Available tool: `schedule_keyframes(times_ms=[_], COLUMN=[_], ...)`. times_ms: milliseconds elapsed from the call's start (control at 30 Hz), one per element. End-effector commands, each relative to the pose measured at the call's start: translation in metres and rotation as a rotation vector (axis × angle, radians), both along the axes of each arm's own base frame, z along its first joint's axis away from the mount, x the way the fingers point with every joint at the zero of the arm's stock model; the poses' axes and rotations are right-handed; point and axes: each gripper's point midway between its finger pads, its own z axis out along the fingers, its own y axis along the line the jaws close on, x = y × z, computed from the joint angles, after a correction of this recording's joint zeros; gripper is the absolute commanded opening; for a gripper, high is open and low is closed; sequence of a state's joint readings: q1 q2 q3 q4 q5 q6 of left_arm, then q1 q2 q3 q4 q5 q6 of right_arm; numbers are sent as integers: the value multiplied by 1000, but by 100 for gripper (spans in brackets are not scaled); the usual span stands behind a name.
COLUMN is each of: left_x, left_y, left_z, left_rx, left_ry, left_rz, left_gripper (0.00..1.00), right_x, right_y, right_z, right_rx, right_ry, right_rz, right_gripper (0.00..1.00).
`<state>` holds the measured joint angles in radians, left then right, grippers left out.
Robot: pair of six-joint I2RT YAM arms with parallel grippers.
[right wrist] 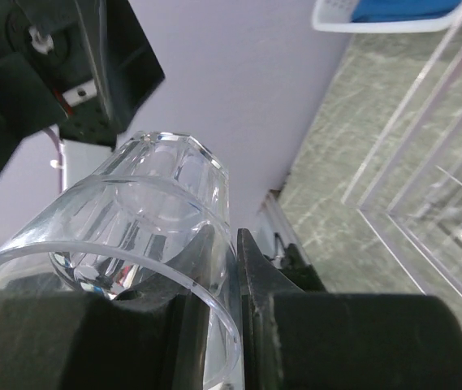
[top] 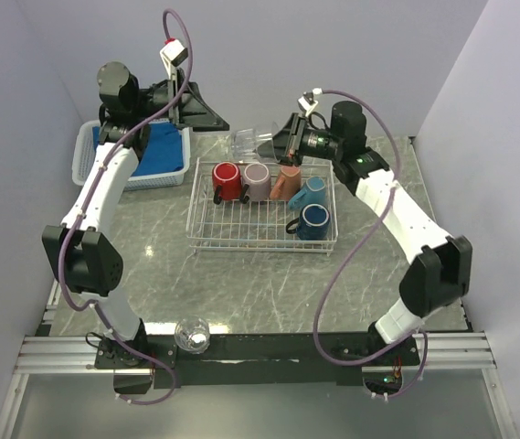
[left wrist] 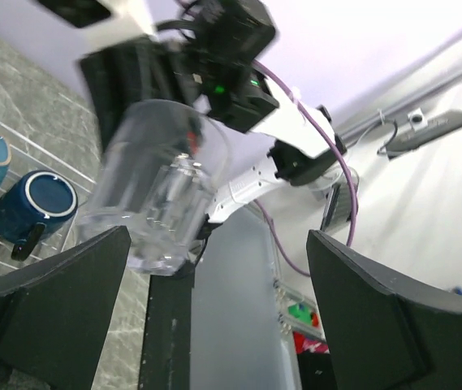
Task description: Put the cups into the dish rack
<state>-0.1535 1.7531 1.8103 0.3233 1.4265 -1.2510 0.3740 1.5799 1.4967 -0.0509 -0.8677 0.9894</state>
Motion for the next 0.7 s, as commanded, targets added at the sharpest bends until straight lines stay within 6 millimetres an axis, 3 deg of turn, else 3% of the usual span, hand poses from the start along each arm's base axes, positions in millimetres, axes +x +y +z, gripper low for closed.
schedule_keyframes(times_ms=[0,167,200,233,367,533,667], left_x=[-14,3,5,12,24,21,18], left_y=[4,1,0,0,-2,-18,-29], left_z=[6,-6,-15,-16,-29,-38,-33], left_rx=[14,13,34,43,79,108,81], left_ry=[-70,-103,-24,-100,-103,-126,-133], left_rz=[-50,19,34,62,112,106,83], left_gripper=[96,96,96,96,96,96,96], right_x=[-4,1,-1,-1,-2,2,4], right_y=[7,12,12,12,11,16,21], right_z=[62,61,61,60,55,51,50], right_rx=[159,172,175,177,176,183,182], right_ry=[-132,-118,-119,-117,-105,-89,-83], right_rz=[106,136,143,144,146,153,162], right_gripper=[0,0,0,0,0,0,0])
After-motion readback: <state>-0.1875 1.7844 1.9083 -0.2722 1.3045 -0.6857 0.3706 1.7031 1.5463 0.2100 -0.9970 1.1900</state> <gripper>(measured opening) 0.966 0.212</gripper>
